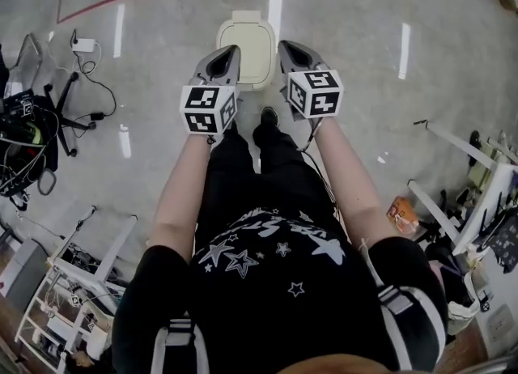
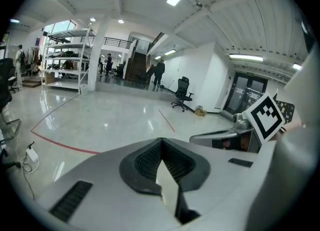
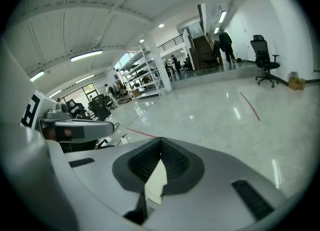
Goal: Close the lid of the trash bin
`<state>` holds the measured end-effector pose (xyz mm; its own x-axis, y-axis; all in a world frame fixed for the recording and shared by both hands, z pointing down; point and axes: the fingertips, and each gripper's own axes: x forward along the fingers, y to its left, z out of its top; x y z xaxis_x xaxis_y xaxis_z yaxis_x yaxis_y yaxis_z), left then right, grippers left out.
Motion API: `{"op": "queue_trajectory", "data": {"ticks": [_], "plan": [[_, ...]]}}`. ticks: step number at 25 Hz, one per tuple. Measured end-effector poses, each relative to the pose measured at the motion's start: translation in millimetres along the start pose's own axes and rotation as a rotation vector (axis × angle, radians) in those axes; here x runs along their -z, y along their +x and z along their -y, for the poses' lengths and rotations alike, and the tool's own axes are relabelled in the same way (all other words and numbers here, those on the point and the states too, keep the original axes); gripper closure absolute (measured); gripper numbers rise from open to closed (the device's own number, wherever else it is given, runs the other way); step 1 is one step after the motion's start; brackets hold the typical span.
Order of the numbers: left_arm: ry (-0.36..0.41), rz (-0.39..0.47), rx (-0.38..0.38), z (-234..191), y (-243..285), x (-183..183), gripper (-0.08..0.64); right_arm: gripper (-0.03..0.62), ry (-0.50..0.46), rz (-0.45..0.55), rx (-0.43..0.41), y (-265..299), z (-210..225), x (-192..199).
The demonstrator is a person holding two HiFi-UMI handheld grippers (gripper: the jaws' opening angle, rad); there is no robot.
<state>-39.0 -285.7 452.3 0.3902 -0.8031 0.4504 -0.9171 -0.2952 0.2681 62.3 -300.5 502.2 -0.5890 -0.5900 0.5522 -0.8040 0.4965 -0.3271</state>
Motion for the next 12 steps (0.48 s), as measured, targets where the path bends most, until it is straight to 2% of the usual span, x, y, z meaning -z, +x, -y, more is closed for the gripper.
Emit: {"op": "queue_trajectory", "data": {"ticks": [7,12], "plan": [[0.008,0.109,0.054,30.5,-46.8,-50.9,0.549,0.588,-0.039,0.095,-0.017,-44.4,-33.4,-46.2],[-0.009,0.173,0.09,40.0,-92.7,-66.8,0.549,0.588,-0.069,0.148,0.001,-73.9,-63.4,-57.8]]}}
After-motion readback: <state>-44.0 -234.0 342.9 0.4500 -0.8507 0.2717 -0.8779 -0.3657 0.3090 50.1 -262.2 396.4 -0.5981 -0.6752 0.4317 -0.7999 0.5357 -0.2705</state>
